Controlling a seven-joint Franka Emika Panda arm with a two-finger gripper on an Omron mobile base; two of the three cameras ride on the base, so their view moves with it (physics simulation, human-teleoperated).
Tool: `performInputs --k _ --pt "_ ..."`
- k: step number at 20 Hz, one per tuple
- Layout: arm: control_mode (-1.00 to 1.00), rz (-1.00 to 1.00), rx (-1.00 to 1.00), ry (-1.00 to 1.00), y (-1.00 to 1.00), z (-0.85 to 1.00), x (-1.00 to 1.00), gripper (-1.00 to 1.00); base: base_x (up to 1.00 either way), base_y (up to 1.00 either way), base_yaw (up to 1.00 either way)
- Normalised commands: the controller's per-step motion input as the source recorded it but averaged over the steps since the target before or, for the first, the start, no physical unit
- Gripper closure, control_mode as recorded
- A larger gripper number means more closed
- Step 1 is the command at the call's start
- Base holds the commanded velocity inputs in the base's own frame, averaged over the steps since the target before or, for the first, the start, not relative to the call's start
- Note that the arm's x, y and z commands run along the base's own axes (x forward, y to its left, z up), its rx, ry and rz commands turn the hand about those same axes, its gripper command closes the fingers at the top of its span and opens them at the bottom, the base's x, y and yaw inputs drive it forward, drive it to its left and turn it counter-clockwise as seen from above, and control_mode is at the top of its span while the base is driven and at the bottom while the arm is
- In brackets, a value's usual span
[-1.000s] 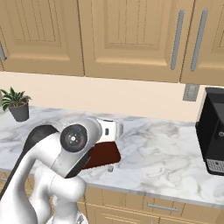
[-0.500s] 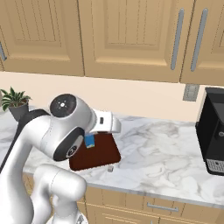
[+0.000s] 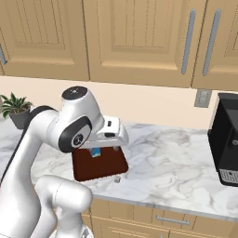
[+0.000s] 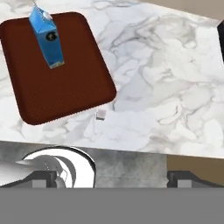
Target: Take out the milk from the fridge and place it on the tray on the counter. Then take the sugar cube near the tray and place it in the tray.
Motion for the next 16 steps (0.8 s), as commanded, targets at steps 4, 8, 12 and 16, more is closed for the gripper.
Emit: performInputs --k 4,8,12,16 --pt "-1.0 0.0 0.0 0.1 0.0 -0.48 -0.12 -1.0 0.0 0.0 0.0" --pt "-1.0 0.0 0.05 0.01 0.0 -0.47 -0.11 -1.0 0.0 0.0 0.0" --pt "-1.0 0.0 0.04 0.0 0.01 -0.4 0.0 -1.0 0.0 0.0 0.0" --pt "-1.0 0.0 0.01 0.0 0.0 -0.33 0.02 -1.0 0.0 0.0 0.0"
